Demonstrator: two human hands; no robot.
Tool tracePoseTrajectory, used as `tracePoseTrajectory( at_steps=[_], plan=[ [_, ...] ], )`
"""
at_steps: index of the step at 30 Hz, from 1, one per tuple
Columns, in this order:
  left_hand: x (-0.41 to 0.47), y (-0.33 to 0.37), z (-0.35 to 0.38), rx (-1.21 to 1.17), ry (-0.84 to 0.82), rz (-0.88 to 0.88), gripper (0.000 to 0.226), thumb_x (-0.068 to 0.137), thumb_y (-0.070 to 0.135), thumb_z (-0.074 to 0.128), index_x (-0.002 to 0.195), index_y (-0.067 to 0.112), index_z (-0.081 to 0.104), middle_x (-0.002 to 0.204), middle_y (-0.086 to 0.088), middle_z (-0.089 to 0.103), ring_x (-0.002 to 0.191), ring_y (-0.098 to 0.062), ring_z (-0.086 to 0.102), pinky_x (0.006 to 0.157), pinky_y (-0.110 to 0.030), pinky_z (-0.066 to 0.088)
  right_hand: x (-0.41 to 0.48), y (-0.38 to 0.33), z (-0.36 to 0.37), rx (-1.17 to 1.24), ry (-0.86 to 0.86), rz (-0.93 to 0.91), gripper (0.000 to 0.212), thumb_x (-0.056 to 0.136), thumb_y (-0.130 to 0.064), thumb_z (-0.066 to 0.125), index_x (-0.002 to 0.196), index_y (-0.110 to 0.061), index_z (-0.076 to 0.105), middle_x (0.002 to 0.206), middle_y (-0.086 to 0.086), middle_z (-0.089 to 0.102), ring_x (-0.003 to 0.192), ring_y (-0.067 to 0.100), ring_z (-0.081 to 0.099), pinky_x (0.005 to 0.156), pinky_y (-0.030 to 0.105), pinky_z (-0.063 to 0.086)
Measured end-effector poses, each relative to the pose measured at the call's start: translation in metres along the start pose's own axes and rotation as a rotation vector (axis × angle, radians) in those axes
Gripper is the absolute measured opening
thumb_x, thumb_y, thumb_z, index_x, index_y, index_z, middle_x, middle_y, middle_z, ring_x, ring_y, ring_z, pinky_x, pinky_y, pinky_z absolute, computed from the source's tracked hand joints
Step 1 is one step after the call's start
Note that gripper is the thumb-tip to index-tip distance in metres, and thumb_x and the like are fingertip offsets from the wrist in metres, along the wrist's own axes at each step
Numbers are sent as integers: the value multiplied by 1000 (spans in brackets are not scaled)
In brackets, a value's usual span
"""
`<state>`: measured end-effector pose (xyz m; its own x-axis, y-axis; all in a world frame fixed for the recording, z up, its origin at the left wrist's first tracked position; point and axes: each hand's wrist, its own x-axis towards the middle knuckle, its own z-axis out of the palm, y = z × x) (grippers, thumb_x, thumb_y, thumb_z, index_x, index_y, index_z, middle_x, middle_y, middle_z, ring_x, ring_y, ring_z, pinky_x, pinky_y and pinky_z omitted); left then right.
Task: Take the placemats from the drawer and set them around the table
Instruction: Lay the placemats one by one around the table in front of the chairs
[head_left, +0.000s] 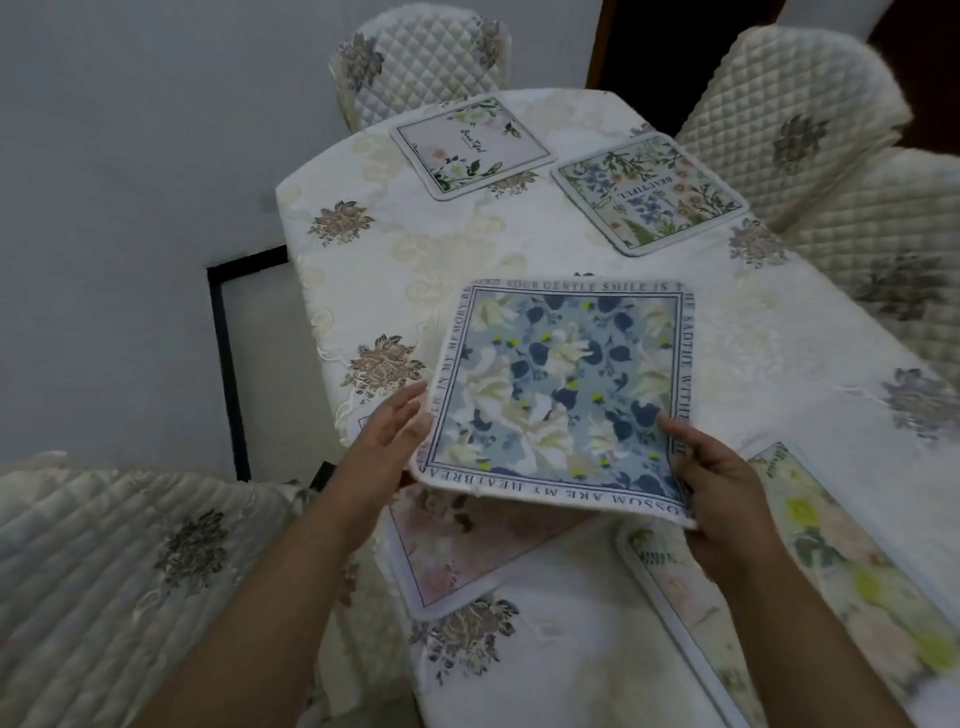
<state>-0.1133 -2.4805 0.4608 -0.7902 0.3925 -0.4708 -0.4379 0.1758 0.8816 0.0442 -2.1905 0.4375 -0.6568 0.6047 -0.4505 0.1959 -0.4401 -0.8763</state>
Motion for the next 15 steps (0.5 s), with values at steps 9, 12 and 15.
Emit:
tracePoseTrajectory(
  at_steps=[9,12,15],
  plan=[
    [-83,37,49,331,-211,80,46,92,15,68,125,46,64,139,20,50,121,-5,57,98,-34,53,-82,-61,-53,-389,-233,-59,44,100,-5,43,114,-37,69,128,-8,60,106,15,66,85,39,58],
    [-111,34,72,473,-112,157,48,95,18,64,132,48,56,139,24,43,127,1,39,109,-28,36,-103,-68,-66,-666,-204,-141,35,97,-25,56,124,-48,59,136,-14,49,113,6,55,94,39,54],
    [-131,32,87,482,-87,200,47,96,18,63,134,45,55,143,20,43,126,0,37,107,-28,34,-130,-72,-73,-814,-98,-178,42,94,-33,59,134,-45,51,145,-10,44,128,17,47,102,45,47]
  ],
)
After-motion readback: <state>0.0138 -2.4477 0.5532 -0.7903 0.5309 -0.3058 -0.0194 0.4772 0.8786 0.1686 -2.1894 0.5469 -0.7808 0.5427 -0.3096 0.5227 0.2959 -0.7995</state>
